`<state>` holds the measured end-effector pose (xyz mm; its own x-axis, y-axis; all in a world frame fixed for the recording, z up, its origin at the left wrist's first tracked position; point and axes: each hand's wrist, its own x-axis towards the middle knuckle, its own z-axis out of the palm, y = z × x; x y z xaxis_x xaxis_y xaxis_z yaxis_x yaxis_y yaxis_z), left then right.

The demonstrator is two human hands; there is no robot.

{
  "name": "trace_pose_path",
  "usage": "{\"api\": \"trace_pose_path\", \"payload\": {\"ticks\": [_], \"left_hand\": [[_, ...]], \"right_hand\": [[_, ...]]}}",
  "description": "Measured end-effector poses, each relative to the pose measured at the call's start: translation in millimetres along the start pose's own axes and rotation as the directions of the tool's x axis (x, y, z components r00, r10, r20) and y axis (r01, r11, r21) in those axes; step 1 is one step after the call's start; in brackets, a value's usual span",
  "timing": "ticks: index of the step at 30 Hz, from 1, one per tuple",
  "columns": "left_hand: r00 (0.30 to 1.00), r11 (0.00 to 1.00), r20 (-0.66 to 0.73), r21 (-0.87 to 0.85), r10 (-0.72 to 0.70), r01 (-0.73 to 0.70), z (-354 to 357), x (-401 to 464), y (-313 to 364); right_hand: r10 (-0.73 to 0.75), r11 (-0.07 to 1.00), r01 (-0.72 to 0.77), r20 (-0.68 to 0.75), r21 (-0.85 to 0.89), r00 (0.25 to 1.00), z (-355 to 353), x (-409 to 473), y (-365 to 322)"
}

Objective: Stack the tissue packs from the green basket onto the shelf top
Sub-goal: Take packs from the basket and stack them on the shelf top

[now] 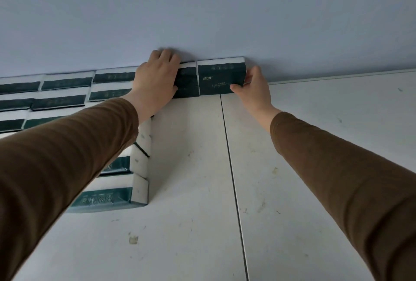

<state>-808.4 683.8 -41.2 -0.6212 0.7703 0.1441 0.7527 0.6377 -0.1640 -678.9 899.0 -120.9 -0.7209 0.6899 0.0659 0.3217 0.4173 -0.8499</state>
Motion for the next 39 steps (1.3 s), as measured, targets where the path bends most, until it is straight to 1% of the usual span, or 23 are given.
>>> {"api": "trace_pose_path", "payload": {"ticks": [3,5,8,11,14,18,21,24,26,29,32,34,36,39], "left_hand": [[1.0,1.0,0.016,-0.014,-0.025,0.025,-10,-7,5],[1.0,1.0,-0.013,-0.005,-0.016,0.016,-16,-17,11],[0.996,0.999,-0.073,-0.003,0.042,-0.042,-27,-38,29],[0.991,0.994,-0.1,-0.052,0.087,-0.092,-35,-71,60],[0.986,0.986,-0.111,-0.097,0.127,-0.138,-39,-115,104],[0.976,0.963,-0.117,-0.175,0.186,-0.205,-47,-186,177],[0.962,0.934,-0.139,-0.239,0.237,-0.265,-61,-235,235],[0.941,0.892,-0.179,-0.308,0.287,-0.331,-82,-268,298],[0.919,0.86,-0.217,-0.335,0.328,-0.386,-94,-285,342],[0.875,0.81,-0.271,-0.341,0.401,-0.477,-105,-307,413],[0.842,0.765,-0.27,-0.355,0.466,-0.537,-104,-327,490],[0.842,0.752,-0.229,-0.378,0.489,-0.54,-95,-340,540],[0.851,0.759,-0.167,-0.391,0.498,-0.52,-80,-352,586],[0.849,0.778,-0.026,-0.388,0.527,-0.495,-46,-370,644]], "right_hand": [[-0.029,0.999,0.028,-0.011,-0.045,1.0,-10,-12,-2],[-0.058,0.993,0.056,-0.014,-0.1,0.998,-23,-26,-4],[-0.122,0.978,0.12,0.001,-0.171,0.993,-48,-60,-8],[-0.188,0.95,0.187,0.02,-0.249,0.982,-78,-109,-7],[-0.232,0.921,0.224,0.012,-0.32,0.973,-113,-172,1],[-0.236,0.907,0.214,-0.018,-0.363,0.972,-164,-269,23],[-0.241,0.897,0.198,-0.064,-0.395,0.968,-209,-337,42],[-0.234,0.89,0.153,-0.144,-0.429,0.961,-262,-394,66],[-0.219,0.89,0.112,-0.199,-0.443,0.955,-301,-425,88],[-0.164,0.893,0.039,-0.245,-0.447,0.956,-359,-464,128],[-0.097,0.894,-0.036,-0.27,-0.447,0.958,-408,-500,177],[-0.046,0.9,-0.082,-0.279,-0.428,0.959,-437,-522,214],[0.004,0.898,-0.113,-0.249,-0.426,0.969,-461,-539,255],[0.117,0.902,-0.183,-0.187,-0.39,0.975,-487,-559,319]]}}
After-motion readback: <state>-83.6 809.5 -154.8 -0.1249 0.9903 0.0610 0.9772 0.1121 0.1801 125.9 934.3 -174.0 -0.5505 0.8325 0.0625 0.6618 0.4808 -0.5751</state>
